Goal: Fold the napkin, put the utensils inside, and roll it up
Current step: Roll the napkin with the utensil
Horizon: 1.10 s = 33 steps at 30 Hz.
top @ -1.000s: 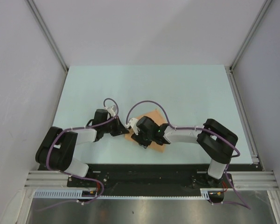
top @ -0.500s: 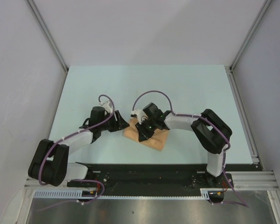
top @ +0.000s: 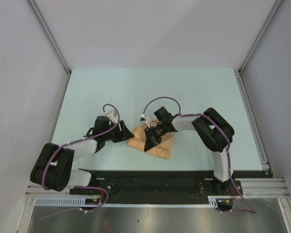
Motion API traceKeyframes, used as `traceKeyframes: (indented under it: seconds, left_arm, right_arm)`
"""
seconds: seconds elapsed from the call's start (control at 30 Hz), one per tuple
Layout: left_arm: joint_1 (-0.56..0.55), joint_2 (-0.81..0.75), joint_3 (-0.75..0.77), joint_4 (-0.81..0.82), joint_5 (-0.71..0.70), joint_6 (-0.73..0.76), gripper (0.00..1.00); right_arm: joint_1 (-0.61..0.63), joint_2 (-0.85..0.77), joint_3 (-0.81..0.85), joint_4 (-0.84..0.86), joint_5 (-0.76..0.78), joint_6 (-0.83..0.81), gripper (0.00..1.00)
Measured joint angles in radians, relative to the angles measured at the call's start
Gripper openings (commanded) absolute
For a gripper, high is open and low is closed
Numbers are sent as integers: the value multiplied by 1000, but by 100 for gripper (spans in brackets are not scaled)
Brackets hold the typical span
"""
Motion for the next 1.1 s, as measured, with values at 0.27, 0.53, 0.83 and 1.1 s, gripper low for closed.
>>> traceKeyframes:
  seconds: [0.27, 0.53, 0.83, 1.1]
  left_arm:
    - [0, 39, -29, 98, 65, -23, 52]
    - [0, 86, -61, 170, 105, -53, 18]
    - [-2, 104, -64, 192, 132, -60, 0]
    - [-2, 117, -19, 126, 134, -51, 0]
  right_arm:
    - [-35, 47, -5, 26, -106, 35, 20]
    - [-45, 64, -5, 35, -141, 54, 22]
    - [-43, 34, 14, -29, -145, 66, 60]
    - [-23, -124, 47, -171, 190, 40, 64]
